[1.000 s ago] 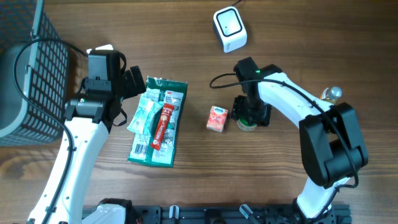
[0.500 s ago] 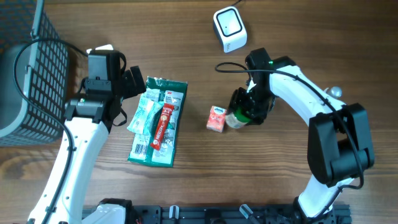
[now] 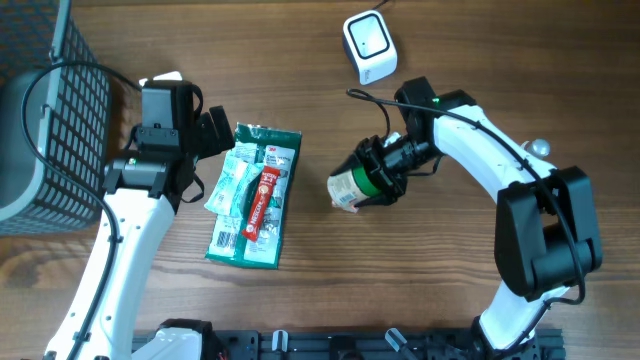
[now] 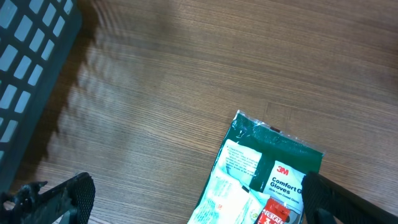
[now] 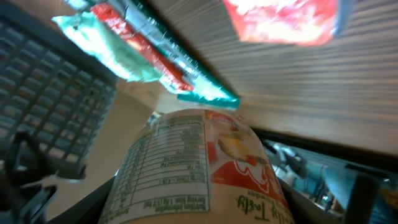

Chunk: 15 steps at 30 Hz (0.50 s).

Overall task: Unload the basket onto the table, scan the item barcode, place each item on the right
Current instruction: 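Lift the jar and hold its label to the white scanner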

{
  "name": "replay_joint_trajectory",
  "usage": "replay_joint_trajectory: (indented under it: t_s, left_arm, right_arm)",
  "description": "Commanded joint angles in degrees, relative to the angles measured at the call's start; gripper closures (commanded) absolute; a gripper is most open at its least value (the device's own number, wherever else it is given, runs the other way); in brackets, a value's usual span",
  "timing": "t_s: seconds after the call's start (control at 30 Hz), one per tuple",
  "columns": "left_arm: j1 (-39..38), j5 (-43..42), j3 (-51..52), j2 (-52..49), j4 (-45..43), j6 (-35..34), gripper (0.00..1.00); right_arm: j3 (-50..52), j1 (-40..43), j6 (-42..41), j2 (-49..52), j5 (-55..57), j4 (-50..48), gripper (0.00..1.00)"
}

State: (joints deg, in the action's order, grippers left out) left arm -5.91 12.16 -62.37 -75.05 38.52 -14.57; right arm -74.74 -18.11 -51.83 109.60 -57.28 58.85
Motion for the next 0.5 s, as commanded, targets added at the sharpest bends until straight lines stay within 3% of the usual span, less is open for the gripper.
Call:
replay_joint_trajectory:
  t_s: [0.0, 0.2, 0.33, 0.47]
  left_arm:
    - [0.2, 0.3, -0.7, 0.2, -0.2, -0.9, 0.0]
    - [0.2, 0.3, -0.7, 0.2, -0.2, -0.9, 0.0]
    - [0.2, 0.3, -0.7, 0.2, -0.2, -0.9, 0.0]
    - [0.2, 0.3, -0.7, 0.2, -0.2, -0.9, 0.0]
  right_arm:
    - [-1.3, 0.1, -1.1, -2.1, -4.8, -0.3, 0.5]
    - [-1.3, 0.1, -1.0, -2.1, 1.5, -0.3, 0.5]
    - [-1.3, 0.1, -0.7, -2.1, 18.3, -0.3, 0.44]
    - [-1.3, 0.0, -0.6, -2.1, 32.3, -0.1, 0.53]
